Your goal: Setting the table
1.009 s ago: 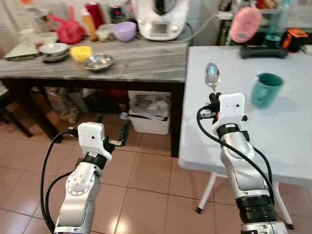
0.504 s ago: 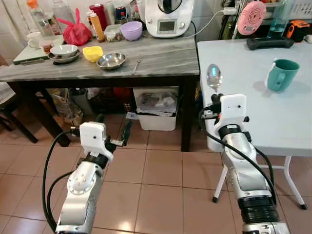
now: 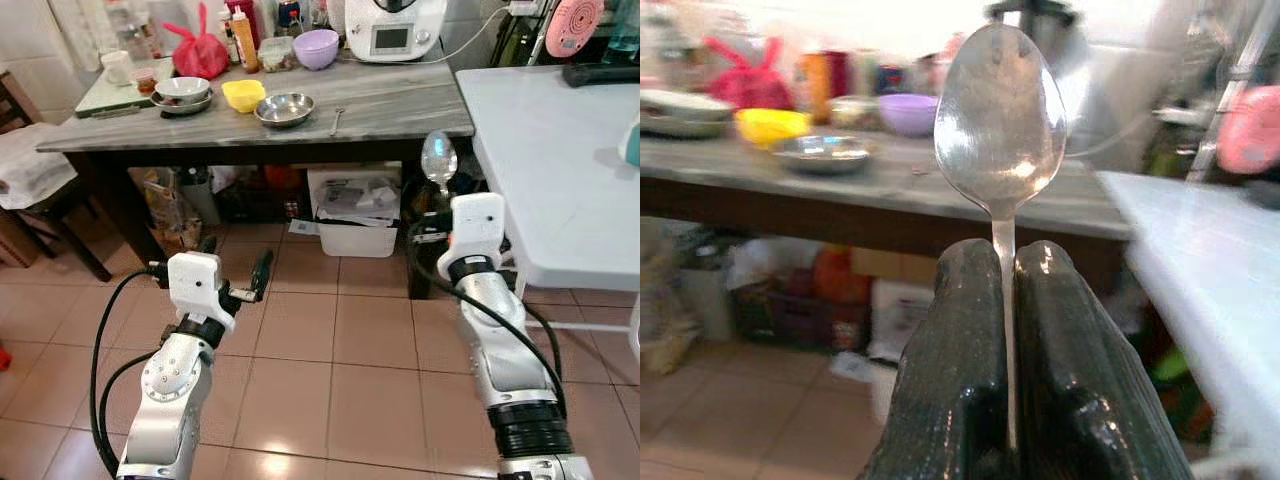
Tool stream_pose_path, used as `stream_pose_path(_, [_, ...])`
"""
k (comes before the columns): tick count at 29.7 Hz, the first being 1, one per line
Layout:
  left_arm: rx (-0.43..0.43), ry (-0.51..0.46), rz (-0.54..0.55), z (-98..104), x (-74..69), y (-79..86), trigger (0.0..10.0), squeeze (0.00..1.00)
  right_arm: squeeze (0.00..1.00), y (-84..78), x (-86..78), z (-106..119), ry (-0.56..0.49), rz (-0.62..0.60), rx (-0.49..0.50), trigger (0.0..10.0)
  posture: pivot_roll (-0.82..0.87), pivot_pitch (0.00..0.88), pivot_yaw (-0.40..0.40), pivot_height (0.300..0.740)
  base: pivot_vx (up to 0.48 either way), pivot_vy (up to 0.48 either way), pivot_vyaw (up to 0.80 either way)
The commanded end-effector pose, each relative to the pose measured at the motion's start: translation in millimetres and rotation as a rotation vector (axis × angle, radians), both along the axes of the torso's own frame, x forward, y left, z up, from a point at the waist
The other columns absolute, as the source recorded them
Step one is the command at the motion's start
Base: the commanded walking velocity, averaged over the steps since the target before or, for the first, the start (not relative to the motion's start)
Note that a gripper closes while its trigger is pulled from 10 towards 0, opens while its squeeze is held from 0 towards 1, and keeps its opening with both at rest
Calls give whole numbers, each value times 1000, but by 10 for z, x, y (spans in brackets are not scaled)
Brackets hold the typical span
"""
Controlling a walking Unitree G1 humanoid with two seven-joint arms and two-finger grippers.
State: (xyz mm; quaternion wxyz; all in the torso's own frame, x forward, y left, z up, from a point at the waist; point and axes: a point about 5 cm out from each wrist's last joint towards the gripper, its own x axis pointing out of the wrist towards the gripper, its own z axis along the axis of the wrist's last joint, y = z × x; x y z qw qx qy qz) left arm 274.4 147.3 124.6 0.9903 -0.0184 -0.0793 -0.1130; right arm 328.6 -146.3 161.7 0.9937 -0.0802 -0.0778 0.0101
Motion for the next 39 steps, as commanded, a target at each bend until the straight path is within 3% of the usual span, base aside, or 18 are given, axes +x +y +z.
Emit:
stream_pose_path(1, [18, 4, 43, -4, -4, 110, 10000, 0, 0, 114, 11, 88, -36, 34, 8, 10000, -103, 31, 100, 740, 0, 480, 0])
stream_pose_path(16, [14, 2, 37, -5, -6, 91, 10000, 0, 0, 111, 21, 87, -36, 36, 1, 10000, -105, 24, 92, 740, 0, 32, 0])
stream_pose_path(39, [-2, 2, 11, -17, -26, 47, 10000, 0, 0, 88, 23, 82, -31, 28, 8, 10000, -112, 30, 93, 740, 443, 0, -52])
